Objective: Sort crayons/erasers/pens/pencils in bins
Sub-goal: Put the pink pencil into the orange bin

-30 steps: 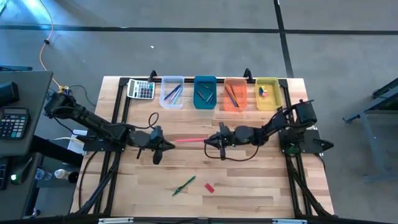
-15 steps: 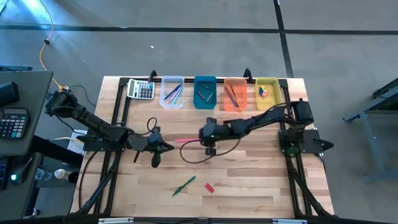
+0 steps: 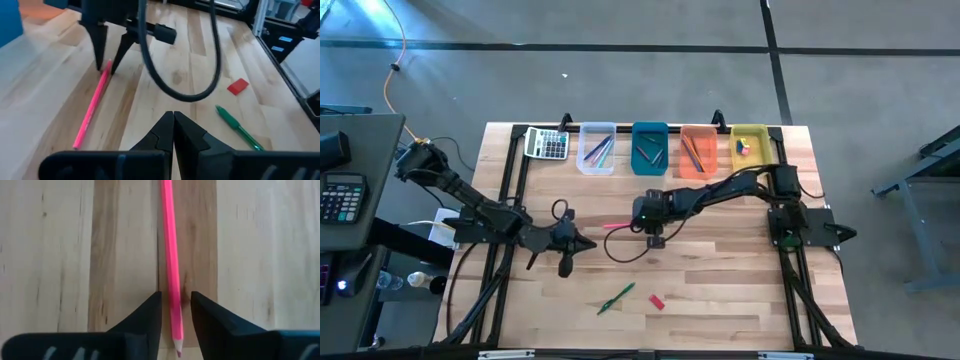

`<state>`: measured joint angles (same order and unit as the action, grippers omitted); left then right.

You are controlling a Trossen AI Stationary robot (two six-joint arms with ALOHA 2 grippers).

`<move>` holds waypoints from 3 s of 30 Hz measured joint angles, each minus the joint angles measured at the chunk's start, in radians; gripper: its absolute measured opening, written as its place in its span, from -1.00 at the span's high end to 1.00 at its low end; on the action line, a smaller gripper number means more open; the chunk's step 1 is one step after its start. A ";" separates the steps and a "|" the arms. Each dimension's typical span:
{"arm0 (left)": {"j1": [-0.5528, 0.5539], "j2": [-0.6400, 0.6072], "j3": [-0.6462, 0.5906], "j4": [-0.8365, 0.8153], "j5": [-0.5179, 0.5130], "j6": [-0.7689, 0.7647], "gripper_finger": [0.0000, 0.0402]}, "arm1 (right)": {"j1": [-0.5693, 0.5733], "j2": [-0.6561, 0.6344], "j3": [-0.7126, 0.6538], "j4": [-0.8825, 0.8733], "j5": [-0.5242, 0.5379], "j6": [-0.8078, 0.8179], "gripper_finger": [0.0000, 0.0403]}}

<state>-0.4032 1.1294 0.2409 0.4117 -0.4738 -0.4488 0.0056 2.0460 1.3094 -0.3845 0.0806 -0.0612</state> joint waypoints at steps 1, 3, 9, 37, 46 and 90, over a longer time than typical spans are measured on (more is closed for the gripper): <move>-0.005 0.000 0.000 -0.001 -0.012 0.000 1.00 | -0.001 0.000 0.000 -0.006 -0.002 0.000 0.57; -0.010 0.000 0.000 -0.007 -0.030 0.000 1.00 | -0.003 0.000 0.000 -0.018 -0.005 0.000 0.64; -0.010 0.000 0.000 -0.036 -0.139 -0.046 1.00 | -0.004 0.001 0.001 -0.043 -0.013 0.007 0.83; 0.228 -0.019 0.000 -0.018 -0.004 0.163 1.00 | -0.013 -0.258 0.011 -0.367 0.035 0.141 0.91; 0.339 -0.016 0.000 0.074 0.139 0.243 1.00 | -0.118 -0.499 0.011 -0.653 0.221 0.278 0.91; 0.464 -0.015 0.000 0.341 0.254 0.329 1.00 | -0.653 -0.480 -0.311 -0.238 0.020 0.506 0.91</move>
<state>0.0605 1.1145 0.2405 0.7525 -0.2195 -0.1194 -0.6476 1.5663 0.9981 -0.6229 0.1005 0.4450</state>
